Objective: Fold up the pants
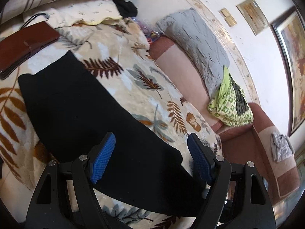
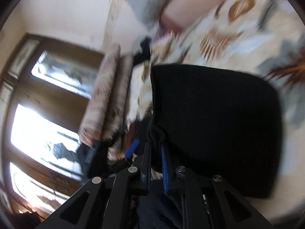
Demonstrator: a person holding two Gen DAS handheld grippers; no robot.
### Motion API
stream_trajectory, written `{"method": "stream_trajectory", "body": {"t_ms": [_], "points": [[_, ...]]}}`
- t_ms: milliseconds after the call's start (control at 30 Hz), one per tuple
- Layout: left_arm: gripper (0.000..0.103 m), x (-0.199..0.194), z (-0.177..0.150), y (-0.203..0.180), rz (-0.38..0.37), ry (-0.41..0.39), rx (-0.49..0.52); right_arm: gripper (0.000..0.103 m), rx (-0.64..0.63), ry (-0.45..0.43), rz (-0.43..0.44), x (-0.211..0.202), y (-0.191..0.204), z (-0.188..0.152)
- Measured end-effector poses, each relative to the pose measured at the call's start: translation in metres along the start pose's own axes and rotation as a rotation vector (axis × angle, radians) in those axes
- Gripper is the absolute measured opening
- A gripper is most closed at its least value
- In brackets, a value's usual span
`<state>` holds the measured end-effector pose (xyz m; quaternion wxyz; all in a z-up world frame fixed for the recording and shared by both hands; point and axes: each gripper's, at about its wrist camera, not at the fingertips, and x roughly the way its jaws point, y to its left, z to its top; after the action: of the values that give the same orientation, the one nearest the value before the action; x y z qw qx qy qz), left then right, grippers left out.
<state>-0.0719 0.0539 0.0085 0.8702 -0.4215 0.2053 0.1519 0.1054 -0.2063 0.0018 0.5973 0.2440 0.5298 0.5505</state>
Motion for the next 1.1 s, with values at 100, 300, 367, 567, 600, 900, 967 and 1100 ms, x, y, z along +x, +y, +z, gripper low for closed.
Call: {"method": "stream_trajectory", "body": {"t_ms": [100,300,367,567,600,900,967,1100], "points": [[0.078,0.000,0.000,-0.004,-0.019,0.004,0.021,0.009,-0.005,0.046,-0.054,0.029,-0.003,0.002],[0.078,0.005,0.000,-0.002,-0.023,0.019,0.012,0.009,-0.035,0.118,-0.138,0.052,-0.014,-0.010],[0.078,0.006,0.000,-0.005,-0.020,0.023,0.024,0.011,-0.021,0.116,-0.130,0.055,-0.019,-0.010],[0.079,0.011,0.000,-0.040,-0.134,0.084,0.183,0.018,-0.131,0.103,-0.164,-0.006,0.008,-0.015],[0.079,0.014,-0.002,-0.049,-0.166,0.110,0.219,0.019,-0.193,0.096,-0.237,-0.024,0.013,-0.013],[0.072,0.124,-0.035,-0.086,-0.054,0.538,0.347,0.026,-0.661,0.117,-0.505,-0.066,-0.008,0.005],[0.067,0.128,-0.027,-0.070,-0.062,0.530,0.235,0.026,-0.718,0.151,-0.517,-0.054,-0.013,0.012],[0.067,0.125,-0.024,-0.057,-0.116,0.527,0.141,0.026,-0.818,0.164,-0.503,-0.033,-0.014,0.023]]}}
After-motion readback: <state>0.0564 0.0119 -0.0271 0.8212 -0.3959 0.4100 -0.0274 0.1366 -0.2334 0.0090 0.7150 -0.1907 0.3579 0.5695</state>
